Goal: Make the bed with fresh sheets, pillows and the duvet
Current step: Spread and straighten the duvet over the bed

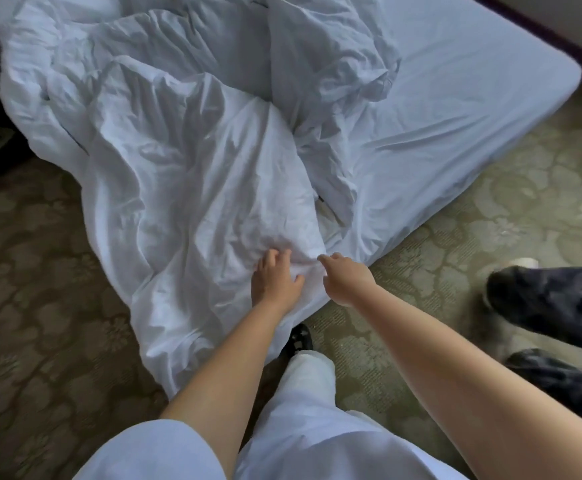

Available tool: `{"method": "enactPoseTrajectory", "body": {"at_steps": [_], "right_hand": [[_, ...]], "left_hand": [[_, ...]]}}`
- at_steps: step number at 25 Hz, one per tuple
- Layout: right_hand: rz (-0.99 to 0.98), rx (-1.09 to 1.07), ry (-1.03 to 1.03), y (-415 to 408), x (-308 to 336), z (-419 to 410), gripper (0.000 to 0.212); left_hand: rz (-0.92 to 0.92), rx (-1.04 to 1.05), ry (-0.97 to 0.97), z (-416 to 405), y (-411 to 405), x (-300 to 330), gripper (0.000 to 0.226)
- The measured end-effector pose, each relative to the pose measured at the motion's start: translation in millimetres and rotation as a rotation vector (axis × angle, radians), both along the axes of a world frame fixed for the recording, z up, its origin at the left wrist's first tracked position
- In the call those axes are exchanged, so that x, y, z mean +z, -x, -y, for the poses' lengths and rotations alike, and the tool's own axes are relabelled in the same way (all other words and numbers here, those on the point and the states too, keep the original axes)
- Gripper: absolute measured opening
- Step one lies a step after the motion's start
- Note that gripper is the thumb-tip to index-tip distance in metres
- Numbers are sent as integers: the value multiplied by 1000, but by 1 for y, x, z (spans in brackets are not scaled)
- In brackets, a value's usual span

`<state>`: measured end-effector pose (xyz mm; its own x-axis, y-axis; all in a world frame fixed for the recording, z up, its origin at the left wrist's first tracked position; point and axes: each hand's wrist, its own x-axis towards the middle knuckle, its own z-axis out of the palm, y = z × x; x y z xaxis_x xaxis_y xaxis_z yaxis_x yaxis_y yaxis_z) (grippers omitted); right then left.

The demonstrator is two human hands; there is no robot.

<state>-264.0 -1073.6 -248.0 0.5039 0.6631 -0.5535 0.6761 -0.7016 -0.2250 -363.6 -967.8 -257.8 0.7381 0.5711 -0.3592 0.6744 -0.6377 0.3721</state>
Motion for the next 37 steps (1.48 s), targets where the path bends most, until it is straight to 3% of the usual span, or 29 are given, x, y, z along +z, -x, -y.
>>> {"method": "enactPoseTrajectory", "body": {"at_steps": [6,9,13,16,20,24,27,31,37], "right_hand": [[12,-196,-13,-72,-13,-22,44],[-9,-222,-35,-96,-19,-35,48],[11,-115,-54,-125,-30,-48,56],[42,-95,-85,-145,-45,-58,66],[-16,22,-69,-162,-66,-67,70],[58,265,28,-185,-79,-85,71],[10,277,-9,-204,-80,-93,64],[-20,199,-120,-213,-64,-84,35],[2,97,-232,-225,-15,-54,27]], "left_hand": [[141,44,-242,-13,-77,-17,55],[-35,154,-189,-18,-97,-19,80],[-235,174,-216,-16,-117,-21,95],[-318,226,-273,-15,-125,-28,94],[-356,362,-424,1,-142,-37,98],[-385,442,-431,6,-164,-50,106],[-425,477,-429,13,-169,-51,101],[-484,368,-354,22,-165,-42,90],[-458,305,-260,36,-159,-11,75]]}}
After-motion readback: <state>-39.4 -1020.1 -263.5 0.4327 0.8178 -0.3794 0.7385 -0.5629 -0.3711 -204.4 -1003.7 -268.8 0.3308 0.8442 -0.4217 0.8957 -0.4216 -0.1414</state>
